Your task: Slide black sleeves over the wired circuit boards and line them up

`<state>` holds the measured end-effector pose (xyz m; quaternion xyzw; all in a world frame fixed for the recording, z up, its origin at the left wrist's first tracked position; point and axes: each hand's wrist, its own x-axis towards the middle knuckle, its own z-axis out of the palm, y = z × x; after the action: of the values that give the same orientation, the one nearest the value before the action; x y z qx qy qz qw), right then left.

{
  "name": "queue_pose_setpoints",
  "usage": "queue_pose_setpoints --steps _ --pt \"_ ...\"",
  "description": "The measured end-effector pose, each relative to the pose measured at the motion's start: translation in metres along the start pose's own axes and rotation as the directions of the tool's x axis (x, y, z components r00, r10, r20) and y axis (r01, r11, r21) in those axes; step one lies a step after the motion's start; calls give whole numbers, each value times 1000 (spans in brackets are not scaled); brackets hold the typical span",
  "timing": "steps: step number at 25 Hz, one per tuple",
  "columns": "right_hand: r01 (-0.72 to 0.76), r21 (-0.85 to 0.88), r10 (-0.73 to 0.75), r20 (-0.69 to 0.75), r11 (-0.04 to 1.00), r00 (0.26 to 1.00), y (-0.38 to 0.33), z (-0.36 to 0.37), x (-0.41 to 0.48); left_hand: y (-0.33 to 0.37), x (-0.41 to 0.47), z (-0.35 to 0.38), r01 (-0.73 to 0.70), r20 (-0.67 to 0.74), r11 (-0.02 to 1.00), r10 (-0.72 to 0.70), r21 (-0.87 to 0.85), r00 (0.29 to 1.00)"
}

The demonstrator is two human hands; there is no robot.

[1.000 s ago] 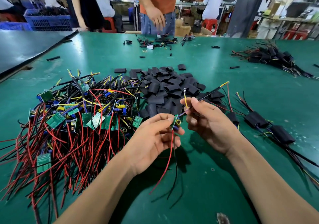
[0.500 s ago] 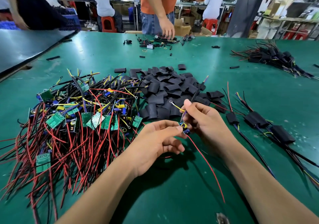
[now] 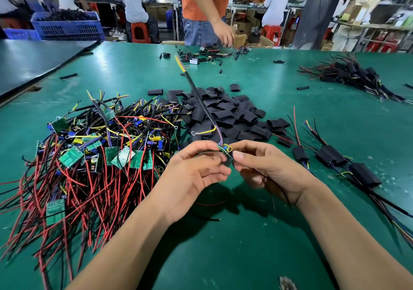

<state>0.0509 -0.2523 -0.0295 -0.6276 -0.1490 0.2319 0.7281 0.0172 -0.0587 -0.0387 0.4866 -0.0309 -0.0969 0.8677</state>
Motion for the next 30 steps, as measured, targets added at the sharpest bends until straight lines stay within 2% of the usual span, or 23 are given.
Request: queue_pose_setpoints --steps 2,5,9,10,11,12,14,15,16,17,19,22,25,30 --pt "14 -42 -13 31 999 999 -3 -2 -2 5 0 1 143 34 989 -142 -31 989" --pt "-15 -98 22 68 995 997 0 -1 -2 5 -2 3 318 94 945 -325 82 941" --pt "-12 -146 32 137 989 990 3 -7 0 4 -3 1 317 109 940 -331 127 937" --pt "-5 -129 15 72 992 997 4 -10 3 3 -2 -1 301 84 947 -311 109 947" --pt "8 -102 -14 -64 995 998 7 -13 8 2 1 -3 283 45 956 -287 79 957" --pt "31 -74 -49 -254 997 966 10 -16 14 1 4 -6 257 3 965 -258 44 966" --pt "90 -96 -130 -610 991 782 20 -25 23 -2 9 -8 198 -76 980 -198 -5 977" --pt "88 -182 -191 -697 979 691 24 -29 26 -2 11 -10 172 -114 985 -174 -21 978" --pt "66 -286 -262 -728 956 633 29 -32 27 -2 12 -10 148 -137 988 -152 -34 979" --pt "46 -388 -333 -719 920 610 32 -35 27 -1 13 -11 128 -143 991 -133 -42 981" --pt "-20 -602 -450 -618 799 645 34 -33 28 -1 14 -12 114 -141 993 -117 -32 983" --pt "-119 -750 -438 -499 651 748 34 -29 35 -3 12 -8 117 -178 991 -105 59 978" --pt "-154 -775 -438 -496 613 750 35 -30 37 -8 6 -4 78 -163 977 -46 199 986" --pt "-130 -763 -466 -510 634 723 34 -30 35 -9 5 -2 96 -155 953 -53 286 986"
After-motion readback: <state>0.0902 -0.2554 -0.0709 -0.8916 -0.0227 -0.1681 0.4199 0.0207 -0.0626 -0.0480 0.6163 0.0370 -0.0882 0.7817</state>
